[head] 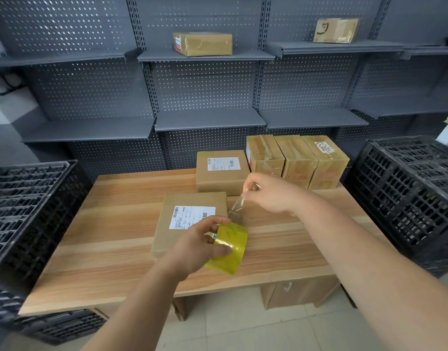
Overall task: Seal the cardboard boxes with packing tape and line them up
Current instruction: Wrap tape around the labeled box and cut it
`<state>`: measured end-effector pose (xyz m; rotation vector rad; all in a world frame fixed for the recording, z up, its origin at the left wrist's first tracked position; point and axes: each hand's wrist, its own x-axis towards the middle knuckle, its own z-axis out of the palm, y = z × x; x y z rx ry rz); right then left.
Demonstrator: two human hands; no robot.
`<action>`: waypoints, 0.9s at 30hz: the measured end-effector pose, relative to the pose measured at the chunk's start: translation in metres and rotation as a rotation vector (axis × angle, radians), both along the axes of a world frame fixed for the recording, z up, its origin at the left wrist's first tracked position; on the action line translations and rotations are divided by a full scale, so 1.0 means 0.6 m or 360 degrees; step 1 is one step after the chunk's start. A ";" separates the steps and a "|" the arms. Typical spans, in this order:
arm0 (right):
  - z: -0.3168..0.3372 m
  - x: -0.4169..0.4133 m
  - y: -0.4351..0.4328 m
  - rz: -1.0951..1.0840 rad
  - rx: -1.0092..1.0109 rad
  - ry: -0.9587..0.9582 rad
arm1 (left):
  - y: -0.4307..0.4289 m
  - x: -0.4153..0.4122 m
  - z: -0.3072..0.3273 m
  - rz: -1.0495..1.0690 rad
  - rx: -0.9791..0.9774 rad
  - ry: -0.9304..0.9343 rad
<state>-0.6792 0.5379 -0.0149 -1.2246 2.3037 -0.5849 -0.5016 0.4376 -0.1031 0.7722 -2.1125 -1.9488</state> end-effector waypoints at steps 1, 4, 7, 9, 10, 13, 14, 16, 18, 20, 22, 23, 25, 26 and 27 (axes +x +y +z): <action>0.002 0.003 -0.001 0.0041 0.0053 0.0065 | 0.000 0.001 0.000 0.0013 -0.0008 0.0005; 0.001 0.008 -0.005 0.0106 0.0131 0.0163 | 0.000 -0.001 -0.002 0.0052 -0.0074 0.0018; -0.006 0.006 -0.008 0.0139 0.0139 0.0140 | -0.006 -0.001 -0.004 0.0103 -0.0218 -0.0003; -0.012 0.002 -0.010 0.0202 0.0144 0.0127 | -0.013 0.001 -0.006 0.0131 -0.0250 -0.0004; -0.014 0.000 -0.011 0.0230 0.0153 0.0123 | -0.015 0.002 -0.007 0.0144 -0.0239 0.0005; -0.018 0.000 -0.015 0.0300 0.0208 0.0092 | -0.020 0.005 -0.006 0.0159 -0.0207 0.0048; -0.020 0.001 -0.015 0.0322 0.0230 0.0073 | -0.020 0.006 -0.006 0.0153 -0.0209 0.0059; -0.024 0.004 -0.013 0.0377 0.0259 0.0050 | -0.022 0.008 -0.006 0.0140 -0.0222 0.0067; -0.031 0.005 -0.014 0.0426 0.0267 0.0130 | -0.024 0.009 -0.006 0.0140 -0.0223 0.0067; -0.041 0.005 -0.018 0.0478 0.0231 0.0295 | -0.027 0.010 -0.008 0.0149 -0.0226 0.0068; -0.049 0.005 -0.021 0.0479 0.0103 0.0440 | -0.026 0.012 -0.007 0.0156 -0.0216 0.0084; -0.051 0.005 -0.022 0.0466 0.0033 0.0495 | -0.026 0.013 -0.007 0.0160 -0.0211 0.0093; -0.049 0.007 -0.022 0.0476 -0.0007 0.0581 | -0.027 0.015 -0.006 0.0178 -0.0204 0.0105; -0.046 0.007 -0.023 0.0499 0.0023 0.0576 | -0.029 0.016 -0.005 0.0195 -0.0194 0.0106; -0.042 0.007 -0.024 0.0521 0.0046 0.0536 | -0.031 0.017 -0.004 0.0210 -0.0187 0.0103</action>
